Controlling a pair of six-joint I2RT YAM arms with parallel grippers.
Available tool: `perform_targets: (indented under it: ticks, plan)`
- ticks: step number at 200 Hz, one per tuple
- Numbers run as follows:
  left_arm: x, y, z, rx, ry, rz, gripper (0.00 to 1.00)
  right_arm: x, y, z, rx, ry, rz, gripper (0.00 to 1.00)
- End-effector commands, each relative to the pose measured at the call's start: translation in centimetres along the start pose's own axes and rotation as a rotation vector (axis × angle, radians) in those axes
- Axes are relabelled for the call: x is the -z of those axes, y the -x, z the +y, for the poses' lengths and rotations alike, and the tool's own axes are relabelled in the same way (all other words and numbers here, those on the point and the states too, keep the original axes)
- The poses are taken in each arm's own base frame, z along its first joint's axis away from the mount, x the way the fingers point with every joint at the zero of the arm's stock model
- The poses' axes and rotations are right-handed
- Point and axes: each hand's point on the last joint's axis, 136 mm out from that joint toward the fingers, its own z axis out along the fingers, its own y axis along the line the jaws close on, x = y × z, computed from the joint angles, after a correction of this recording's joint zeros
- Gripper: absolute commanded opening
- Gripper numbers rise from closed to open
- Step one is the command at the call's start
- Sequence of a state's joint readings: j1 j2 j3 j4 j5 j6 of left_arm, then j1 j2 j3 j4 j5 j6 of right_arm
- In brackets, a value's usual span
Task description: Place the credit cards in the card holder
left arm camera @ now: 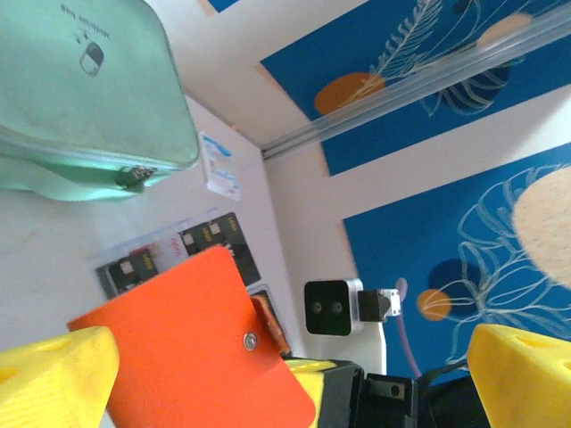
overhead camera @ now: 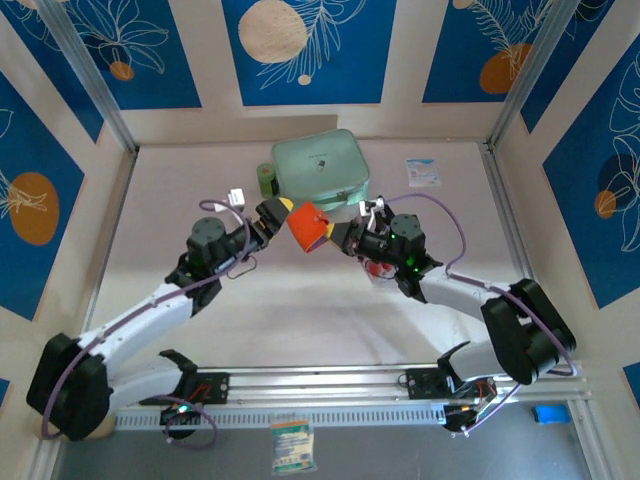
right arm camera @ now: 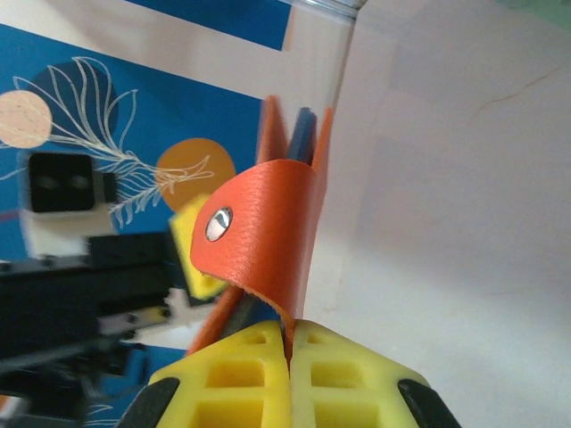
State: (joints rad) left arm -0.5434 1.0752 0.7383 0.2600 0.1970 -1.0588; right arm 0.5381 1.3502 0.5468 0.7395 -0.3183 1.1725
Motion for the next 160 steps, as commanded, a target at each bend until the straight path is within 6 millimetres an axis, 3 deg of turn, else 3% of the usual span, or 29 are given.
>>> perform_targets:
  ticks: [1, 38, 83, 160]
  plan:
    - [1.2, -1.8, 4.3, -0.156, 0.291, 0.161, 1.0, 0.2, -0.9, -0.2, 0.135, -0.047, 0.002, 0.0]
    - [0.0, -2.9, 5.7, -0.178, 0.443, 0.276, 1.0, -0.3, -2.2, -0.6, 0.195, -0.086, 0.014, 0.0]
    - [-0.8, -3.1, 6.6, -0.237, 0.574, 0.295, 1.0, -0.7, -3.0, -0.6, 0.243, -0.115, 0.026, 0.0]
    - [-2.8, -4.0, 7.3, -0.273, 0.624, 0.317, 1.0, -1.0, -3.5, -0.5, 0.263, -0.122, 0.03, 0.0]
